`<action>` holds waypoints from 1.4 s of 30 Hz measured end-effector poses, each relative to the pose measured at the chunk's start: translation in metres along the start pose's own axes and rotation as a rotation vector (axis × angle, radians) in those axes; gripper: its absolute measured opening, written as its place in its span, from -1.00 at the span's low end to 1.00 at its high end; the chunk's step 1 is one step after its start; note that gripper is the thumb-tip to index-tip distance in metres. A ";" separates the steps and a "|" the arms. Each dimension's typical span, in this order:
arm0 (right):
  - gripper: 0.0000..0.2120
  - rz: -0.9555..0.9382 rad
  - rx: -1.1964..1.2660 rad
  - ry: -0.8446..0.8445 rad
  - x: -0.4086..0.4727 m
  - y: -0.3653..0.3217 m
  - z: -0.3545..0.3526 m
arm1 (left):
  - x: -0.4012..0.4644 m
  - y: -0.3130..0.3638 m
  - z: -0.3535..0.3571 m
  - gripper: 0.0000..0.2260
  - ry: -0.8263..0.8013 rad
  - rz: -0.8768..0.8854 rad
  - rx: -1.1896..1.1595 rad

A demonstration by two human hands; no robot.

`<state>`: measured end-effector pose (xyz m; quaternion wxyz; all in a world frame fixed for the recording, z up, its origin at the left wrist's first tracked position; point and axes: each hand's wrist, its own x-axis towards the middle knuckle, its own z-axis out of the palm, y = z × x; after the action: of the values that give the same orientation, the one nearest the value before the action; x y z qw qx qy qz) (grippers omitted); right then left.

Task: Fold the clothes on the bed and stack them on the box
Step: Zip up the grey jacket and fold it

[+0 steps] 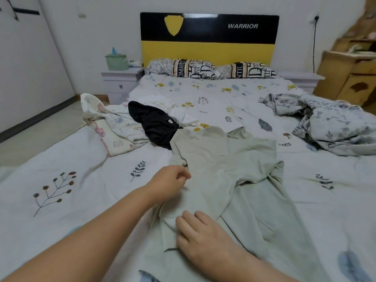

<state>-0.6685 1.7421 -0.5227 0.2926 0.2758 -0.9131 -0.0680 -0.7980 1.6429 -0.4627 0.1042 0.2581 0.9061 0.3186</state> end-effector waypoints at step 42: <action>-0.69 0.860 0.406 -0.332 -0.076 0.068 -0.069 | -0.072 -0.031 0.037 -0.46 0.012 0.441 0.438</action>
<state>-0.6089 1.8432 -0.4849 0.0854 -0.0883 -0.9731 0.1947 -0.7366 1.6028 -0.5090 -0.0311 0.4629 0.8759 0.1321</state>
